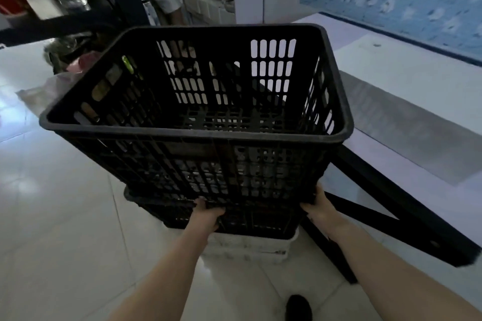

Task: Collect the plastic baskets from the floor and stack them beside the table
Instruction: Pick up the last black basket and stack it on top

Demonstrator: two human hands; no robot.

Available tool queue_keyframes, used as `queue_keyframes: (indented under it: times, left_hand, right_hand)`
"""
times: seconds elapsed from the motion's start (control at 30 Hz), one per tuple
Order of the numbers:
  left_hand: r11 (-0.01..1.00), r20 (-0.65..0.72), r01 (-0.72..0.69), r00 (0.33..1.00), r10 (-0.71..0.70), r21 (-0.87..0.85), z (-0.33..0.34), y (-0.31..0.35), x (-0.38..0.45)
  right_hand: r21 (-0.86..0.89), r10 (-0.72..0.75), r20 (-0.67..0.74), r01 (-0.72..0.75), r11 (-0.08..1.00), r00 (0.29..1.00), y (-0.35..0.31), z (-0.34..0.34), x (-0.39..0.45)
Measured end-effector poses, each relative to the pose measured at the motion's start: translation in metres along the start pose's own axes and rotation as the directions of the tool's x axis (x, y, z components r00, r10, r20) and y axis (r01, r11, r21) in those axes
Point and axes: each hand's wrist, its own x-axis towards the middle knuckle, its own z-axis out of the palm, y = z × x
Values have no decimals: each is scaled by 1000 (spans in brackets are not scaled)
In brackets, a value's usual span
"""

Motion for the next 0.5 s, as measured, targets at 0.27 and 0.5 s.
queue_keyframes:
  times: [0.27, 0.5]
  left_hand:
    - [999, -108, 34, 994, -33, 12, 12, -10, -11]
    - [996, -242, 73, 968, -60, 46, 10, -19, -24]
  right_hand:
    - [-163, 5, -23, -8, 987, 1000, 8, 5, -30]
    - [-209, -9, -61, -4, 978, 998, 55, 27, -69]
